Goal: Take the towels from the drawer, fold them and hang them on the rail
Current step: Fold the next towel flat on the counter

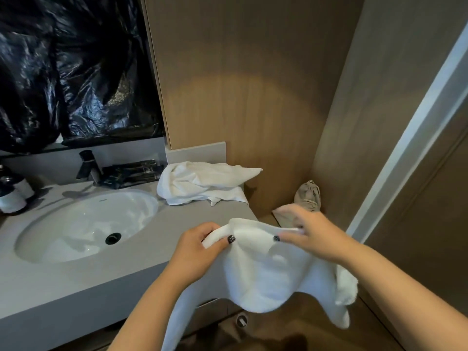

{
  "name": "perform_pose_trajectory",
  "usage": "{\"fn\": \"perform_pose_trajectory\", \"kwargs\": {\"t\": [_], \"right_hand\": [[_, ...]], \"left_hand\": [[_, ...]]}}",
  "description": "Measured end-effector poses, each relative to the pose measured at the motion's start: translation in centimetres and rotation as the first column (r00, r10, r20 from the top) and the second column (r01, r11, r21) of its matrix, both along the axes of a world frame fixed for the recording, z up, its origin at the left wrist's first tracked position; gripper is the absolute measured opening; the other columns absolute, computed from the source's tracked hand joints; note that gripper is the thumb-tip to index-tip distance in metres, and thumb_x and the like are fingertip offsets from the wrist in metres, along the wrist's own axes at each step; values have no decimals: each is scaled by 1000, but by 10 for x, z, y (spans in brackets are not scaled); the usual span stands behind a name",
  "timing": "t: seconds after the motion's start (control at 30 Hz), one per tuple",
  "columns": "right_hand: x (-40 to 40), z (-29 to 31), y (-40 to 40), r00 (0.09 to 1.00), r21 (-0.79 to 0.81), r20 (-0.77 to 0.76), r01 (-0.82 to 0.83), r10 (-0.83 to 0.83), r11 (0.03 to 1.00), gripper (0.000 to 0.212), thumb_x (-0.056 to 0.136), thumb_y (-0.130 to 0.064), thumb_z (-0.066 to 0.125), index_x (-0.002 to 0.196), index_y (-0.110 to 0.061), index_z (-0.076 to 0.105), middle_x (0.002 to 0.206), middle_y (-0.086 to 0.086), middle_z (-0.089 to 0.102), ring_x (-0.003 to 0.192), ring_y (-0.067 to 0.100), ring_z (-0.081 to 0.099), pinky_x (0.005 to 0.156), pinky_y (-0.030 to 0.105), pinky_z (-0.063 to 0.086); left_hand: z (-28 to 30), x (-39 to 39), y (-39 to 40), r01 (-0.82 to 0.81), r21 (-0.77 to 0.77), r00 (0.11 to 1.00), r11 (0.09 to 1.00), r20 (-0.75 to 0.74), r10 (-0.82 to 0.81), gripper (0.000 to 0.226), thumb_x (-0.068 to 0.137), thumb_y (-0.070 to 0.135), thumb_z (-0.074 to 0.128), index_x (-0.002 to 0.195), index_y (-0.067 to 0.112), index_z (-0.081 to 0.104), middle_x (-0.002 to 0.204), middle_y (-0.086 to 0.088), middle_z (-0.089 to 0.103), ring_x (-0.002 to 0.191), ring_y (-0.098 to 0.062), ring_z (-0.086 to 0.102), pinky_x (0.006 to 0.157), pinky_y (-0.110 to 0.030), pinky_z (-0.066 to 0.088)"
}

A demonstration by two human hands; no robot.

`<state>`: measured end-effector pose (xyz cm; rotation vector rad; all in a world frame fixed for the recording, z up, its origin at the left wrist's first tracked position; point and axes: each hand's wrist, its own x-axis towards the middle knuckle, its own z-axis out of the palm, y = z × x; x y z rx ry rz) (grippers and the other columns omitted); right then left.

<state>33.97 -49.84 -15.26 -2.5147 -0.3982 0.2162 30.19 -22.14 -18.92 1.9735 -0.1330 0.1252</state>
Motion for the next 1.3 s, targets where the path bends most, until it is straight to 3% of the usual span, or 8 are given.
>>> {"fn": "perform_pose_trajectory", "kwargs": {"t": [0.13,0.23,0.33,0.57,0.73,1.03,1.2,1.3], "right_hand": [[-9,-6,36,986,-14,-51,-162,161,987,90,75,-62,69,139,-69,7,103,-11,60,95,5,58,79,23,48],[-16,-7,56,967,138,-74,-232,244,963,71,82,-42,72,142,-54,35,115,-14,63,102,2,61,91,23,49],[-26,-13,68,957,261,-46,-267,288,928,13,91,-28,66,102,-21,64,94,-4,68,84,6,60,84,33,49],[-7,-4,44,997,237,78,-34,16,971,31,96,-22,56,67,-20,47,65,-6,48,64,10,44,61,32,32],[13,8,8,967,246,137,178,-216,953,27,97,-25,56,70,-21,54,66,-2,53,62,12,47,55,25,31],[4,-3,30,993,89,47,-109,105,990,35,88,-34,67,122,-31,57,118,-9,59,106,7,57,93,34,52],[5,-2,37,977,144,134,-184,165,972,31,97,-29,55,124,-41,48,74,-13,49,69,-1,52,76,32,48],[-4,2,39,952,199,46,-304,301,932,34,99,-27,50,128,-42,41,82,-9,50,79,12,56,94,45,51]], "left_hand": [[17,-4,-15,155,32,986,987,62,-156,20,87,19,75,80,36,68,73,13,66,66,0,56,61,-11,41],[25,-7,-19,233,6,970,972,66,-233,10,86,22,74,84,30,69,77,6,69,68,-2,58,63,-16,44],[29,-9,-20,198,-33,978,980,75,-196,10,81,38,69,80,28,70,77,3,70,69,-4,59,63,-18,46],[10,-11,4,-13,-22,999,1000,-48,12,16,85,19,77,73,27,70,65,-10,62,55,-6,45,52,-15,35],[-4,-13,24,-177,-9,977,984,-125,174,19,81,12,78,71,27,72,72,-20,64,60,-12,49,59,-24,36],[13,-13,2,-77,-67,994,995,-78,72,14,75,17,85,72,26,74,74,-6,71,60,-3,56,57,-17,44],[14,-16,-4,-162,-148,986,976,-72,153,10,81,22,81,85,24,71,60,0,56,56,-8,48,53,-18,38],[10,-17,-6,-135,13,991,991,-27,135,35,84,26,76,110,42,58,53,8,40,50,-5,38,49,-16,33]]}}
